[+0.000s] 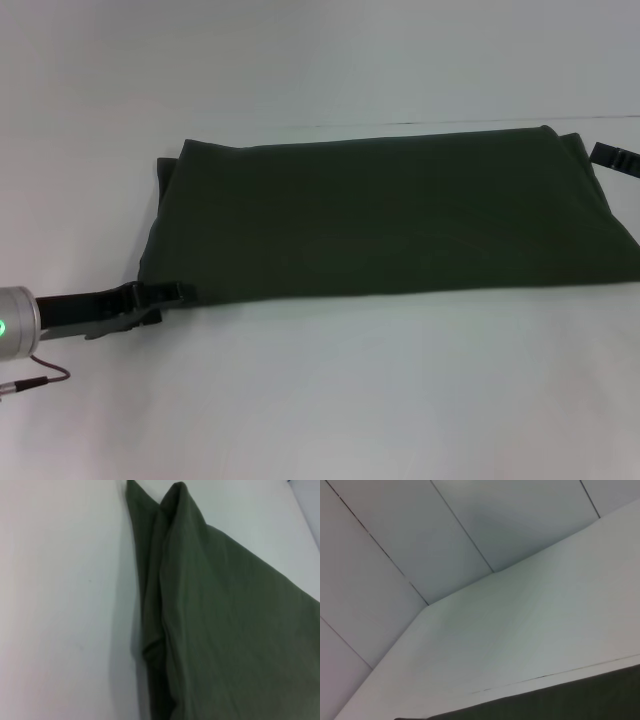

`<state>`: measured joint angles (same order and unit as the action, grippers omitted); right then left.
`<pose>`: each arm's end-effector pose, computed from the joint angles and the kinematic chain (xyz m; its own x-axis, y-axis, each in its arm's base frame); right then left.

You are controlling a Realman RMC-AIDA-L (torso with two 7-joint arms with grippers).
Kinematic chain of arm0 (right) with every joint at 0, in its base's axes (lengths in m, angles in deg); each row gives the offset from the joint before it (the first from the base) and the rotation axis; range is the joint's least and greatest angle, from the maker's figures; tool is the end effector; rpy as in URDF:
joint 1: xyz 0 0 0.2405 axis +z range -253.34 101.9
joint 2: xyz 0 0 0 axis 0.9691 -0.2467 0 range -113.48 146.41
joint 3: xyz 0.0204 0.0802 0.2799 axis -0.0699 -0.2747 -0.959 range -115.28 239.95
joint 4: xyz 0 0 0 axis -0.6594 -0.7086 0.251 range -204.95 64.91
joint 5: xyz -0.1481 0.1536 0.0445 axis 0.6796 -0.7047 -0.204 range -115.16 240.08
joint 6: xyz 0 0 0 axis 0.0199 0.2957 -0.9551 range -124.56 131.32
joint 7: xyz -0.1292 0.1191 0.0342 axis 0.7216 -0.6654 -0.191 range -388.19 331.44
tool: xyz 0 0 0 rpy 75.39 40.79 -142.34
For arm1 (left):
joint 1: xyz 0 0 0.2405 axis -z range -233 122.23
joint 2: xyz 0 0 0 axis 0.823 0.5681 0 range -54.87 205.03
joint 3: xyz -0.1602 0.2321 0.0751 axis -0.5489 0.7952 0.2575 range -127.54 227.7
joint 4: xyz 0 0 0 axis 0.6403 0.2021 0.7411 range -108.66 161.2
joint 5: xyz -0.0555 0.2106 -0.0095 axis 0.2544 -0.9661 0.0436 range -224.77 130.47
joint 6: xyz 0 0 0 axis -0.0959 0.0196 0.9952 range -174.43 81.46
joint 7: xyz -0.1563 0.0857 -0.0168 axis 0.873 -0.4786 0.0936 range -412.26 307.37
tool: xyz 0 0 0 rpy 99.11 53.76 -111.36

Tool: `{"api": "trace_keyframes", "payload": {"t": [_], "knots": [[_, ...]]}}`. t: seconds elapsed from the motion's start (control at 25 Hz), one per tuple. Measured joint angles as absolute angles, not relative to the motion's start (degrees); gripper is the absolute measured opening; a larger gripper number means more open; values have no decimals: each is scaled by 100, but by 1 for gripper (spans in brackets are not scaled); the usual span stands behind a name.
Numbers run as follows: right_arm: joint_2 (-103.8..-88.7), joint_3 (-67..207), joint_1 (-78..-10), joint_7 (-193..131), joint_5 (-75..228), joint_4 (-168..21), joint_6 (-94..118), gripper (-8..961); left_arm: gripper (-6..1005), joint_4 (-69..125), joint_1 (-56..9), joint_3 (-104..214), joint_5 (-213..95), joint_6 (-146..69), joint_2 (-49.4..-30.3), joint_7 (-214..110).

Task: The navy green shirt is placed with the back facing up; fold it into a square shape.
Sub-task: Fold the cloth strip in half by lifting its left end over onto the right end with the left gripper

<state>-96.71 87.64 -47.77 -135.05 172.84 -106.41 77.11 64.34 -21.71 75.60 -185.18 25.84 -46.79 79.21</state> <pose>0.3616 0.4104 0.0556 0.3102 -0.5395 -0.7828 -0.9330 -0.3309 -0.1418 -0.3451 0.3889 -0.0576 0.0785 0.8706 0.4857 0.9967 -0.0784 -0.0206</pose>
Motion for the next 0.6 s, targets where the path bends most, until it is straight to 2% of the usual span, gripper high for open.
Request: {"api": "trace_keyframes", "payload": {"t": [0.6], "knots": [[-9673,8764,-4795,-13495,17284,-10626,7717,770,756,6600,-2090,7541,-18384,2640,-4665,7926]]}}
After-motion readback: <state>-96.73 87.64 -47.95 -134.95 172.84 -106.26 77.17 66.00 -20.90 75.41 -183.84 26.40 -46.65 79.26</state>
